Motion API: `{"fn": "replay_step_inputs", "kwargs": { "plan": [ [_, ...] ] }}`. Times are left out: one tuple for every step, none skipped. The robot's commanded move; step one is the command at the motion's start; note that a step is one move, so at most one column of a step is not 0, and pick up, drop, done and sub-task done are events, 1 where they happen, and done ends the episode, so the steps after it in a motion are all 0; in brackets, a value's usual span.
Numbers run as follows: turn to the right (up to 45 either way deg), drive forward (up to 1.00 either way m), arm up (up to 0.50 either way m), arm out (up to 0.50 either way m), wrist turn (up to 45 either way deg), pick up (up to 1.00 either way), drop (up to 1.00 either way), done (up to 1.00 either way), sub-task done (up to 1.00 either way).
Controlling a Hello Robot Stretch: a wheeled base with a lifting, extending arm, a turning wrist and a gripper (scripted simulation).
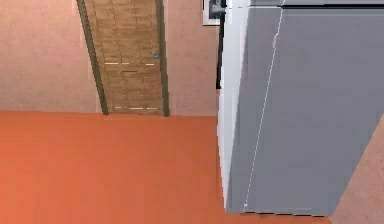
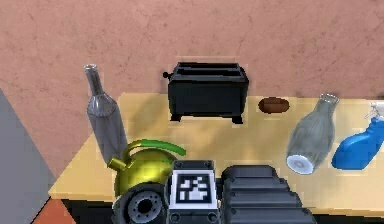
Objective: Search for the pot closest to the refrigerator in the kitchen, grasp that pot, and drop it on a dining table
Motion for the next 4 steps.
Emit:
{"fn": "replay_step_inputs", "kwargs": {
  "plan": [
    [0.0, 0.0, 0.0, 0.0, 45.0, 0.0, 0.0, 0.0, 0.0],
    [0.0, 0.0, 0.0, 0.0, 45.0, 0.0, 0.0, 0.0, 0.0],
    [0.0, 0.0, 0.0, 0.0, 33.0, 0.0, 0.0, 0.0, 0.0],
    [0.0, 0.0, 0.0, 0.0, 0.0, 1.0, 0.0, 0.0, 0.0]
  ]
}}
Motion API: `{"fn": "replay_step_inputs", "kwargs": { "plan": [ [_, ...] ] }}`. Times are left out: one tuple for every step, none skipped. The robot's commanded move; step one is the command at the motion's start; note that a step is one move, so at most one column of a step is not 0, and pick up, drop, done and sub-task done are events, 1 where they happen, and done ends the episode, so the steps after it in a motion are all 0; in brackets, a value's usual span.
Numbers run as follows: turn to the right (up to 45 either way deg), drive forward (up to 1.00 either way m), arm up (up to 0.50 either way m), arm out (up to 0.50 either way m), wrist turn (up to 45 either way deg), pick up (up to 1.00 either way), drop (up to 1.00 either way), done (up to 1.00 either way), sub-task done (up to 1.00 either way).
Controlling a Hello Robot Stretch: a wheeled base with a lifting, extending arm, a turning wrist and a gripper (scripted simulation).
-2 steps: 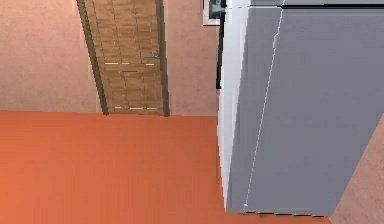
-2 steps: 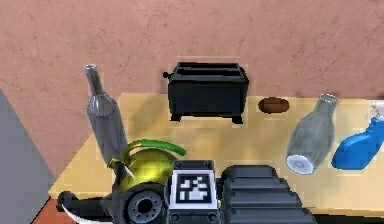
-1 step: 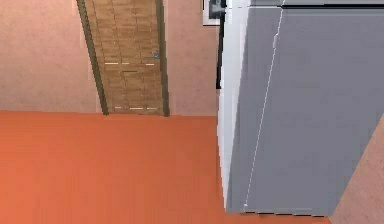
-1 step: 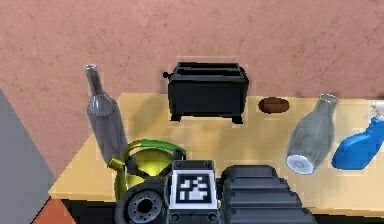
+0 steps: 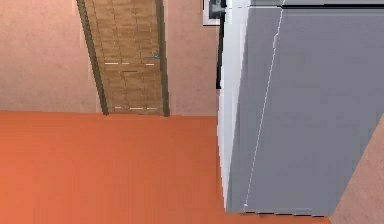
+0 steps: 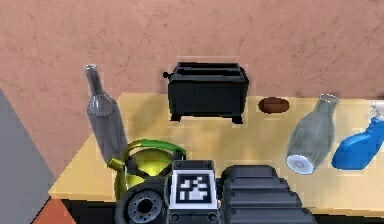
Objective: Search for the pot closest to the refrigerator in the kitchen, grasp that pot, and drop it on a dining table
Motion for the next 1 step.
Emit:
{"fn": "replay_step_inputs", "kwargs": {
  "plan": [
    [-45.0, 0.0, 0.0, 0.0, 0.0, 0.0, 0.0, 0.0, 0.0]
  ]
}}
